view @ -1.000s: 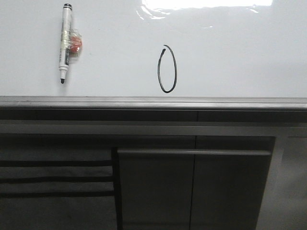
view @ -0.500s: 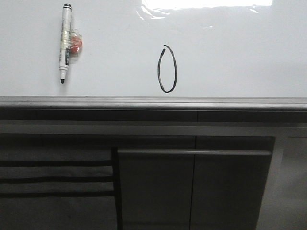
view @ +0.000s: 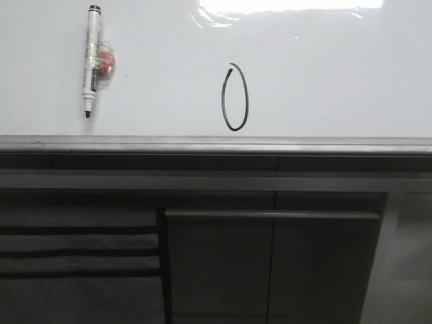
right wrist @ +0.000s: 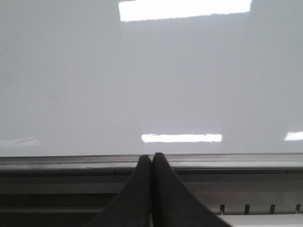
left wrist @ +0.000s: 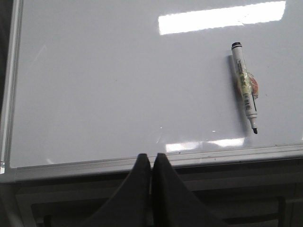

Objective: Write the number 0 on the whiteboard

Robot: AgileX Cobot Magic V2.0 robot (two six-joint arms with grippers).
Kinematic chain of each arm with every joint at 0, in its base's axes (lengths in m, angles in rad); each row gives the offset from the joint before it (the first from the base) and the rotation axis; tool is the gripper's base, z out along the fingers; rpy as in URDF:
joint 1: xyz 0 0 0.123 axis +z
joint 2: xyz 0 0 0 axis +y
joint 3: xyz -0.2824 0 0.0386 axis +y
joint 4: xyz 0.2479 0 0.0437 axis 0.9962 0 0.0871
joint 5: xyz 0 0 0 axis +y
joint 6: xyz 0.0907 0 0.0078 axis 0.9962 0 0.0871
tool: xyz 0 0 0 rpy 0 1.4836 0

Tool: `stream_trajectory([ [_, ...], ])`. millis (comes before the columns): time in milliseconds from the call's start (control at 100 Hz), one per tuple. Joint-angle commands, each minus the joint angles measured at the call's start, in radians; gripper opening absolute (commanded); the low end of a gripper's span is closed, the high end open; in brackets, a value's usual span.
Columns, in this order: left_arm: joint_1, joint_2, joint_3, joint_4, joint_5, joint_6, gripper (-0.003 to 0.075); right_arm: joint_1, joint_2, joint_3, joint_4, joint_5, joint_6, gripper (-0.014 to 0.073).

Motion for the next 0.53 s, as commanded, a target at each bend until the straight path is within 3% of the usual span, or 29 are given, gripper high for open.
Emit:
stream_trajectory([
  [0,0.003,-0.026,0.024,0.000,-0.075,-0.009,-0.0020,-0.017,-0.055,0.032,0.007,-0.144,0.010,-0.0065],
  [520,0.003,-0.026,0.024,0.000,-0.075,-0.009,-0.0020,-0.014,-0.055,0.025,0.007,-0.101,0.010,-0.0065],
])
